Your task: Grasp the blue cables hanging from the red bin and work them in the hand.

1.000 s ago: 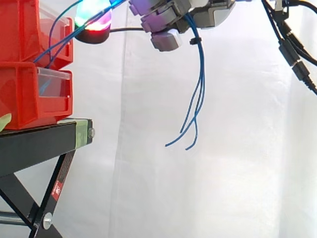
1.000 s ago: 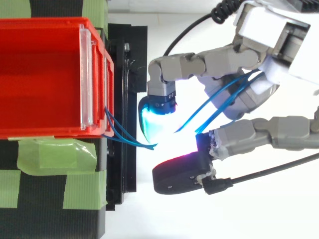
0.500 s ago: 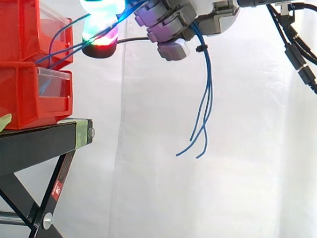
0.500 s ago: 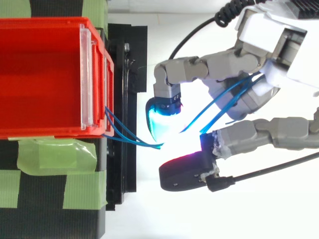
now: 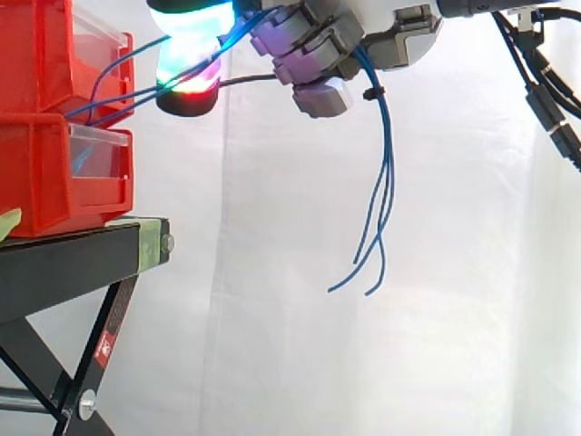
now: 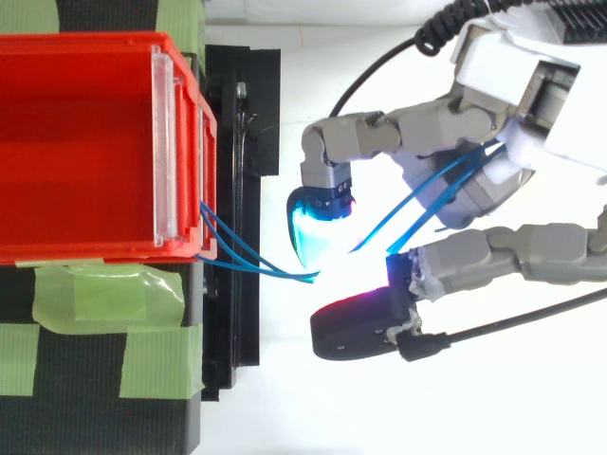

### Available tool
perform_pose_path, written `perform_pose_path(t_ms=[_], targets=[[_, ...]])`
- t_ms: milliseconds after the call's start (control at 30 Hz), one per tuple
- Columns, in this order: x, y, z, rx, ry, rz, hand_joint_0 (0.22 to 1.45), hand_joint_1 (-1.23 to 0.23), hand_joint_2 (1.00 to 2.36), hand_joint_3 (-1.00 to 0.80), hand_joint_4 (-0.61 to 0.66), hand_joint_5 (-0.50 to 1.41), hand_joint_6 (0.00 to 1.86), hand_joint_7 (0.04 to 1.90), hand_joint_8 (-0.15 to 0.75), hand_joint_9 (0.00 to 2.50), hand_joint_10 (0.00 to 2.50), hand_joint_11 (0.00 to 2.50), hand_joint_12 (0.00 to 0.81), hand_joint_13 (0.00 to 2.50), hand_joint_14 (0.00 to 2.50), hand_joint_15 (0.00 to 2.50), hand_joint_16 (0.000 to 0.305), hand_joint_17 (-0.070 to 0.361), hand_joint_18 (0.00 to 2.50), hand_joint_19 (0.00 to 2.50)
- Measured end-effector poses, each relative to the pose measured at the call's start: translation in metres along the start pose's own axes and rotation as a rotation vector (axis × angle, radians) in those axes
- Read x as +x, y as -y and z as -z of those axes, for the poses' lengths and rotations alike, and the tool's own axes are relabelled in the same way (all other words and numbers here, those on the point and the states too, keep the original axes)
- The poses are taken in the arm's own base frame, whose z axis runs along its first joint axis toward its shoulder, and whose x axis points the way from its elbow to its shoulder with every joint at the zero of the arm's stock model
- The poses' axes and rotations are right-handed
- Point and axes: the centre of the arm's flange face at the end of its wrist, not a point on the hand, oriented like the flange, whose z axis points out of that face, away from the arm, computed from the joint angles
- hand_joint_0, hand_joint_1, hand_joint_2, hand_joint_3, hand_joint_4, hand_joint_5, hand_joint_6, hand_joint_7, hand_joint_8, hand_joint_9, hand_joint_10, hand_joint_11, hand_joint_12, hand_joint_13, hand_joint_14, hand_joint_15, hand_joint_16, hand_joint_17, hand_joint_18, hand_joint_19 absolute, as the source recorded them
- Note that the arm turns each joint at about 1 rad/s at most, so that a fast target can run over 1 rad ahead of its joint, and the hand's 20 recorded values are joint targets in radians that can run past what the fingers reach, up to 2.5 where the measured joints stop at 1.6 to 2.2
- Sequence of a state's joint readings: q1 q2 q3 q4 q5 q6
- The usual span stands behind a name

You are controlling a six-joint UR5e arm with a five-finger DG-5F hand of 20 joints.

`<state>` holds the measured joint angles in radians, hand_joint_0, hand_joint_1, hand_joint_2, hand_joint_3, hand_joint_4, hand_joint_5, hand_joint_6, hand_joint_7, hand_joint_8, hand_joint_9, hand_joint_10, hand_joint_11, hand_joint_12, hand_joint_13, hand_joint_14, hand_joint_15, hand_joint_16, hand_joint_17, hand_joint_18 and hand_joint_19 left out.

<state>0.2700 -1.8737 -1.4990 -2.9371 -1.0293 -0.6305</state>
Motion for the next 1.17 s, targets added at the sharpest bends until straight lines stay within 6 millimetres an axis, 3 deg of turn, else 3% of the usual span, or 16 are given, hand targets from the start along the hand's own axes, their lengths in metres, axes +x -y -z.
perform_pose_path(t_ms=[1167], targets=[[-0.0003,-0.0001,0.0001,0.001,0.001,0.000,0.88,-0.72,1.03,-0.28,0.25,0.69,0.01,1.50,0.277,1.05,2.50,2.50,0.411,1.28,2.50,1.82,0.041,0.093,1.34,1.13]])
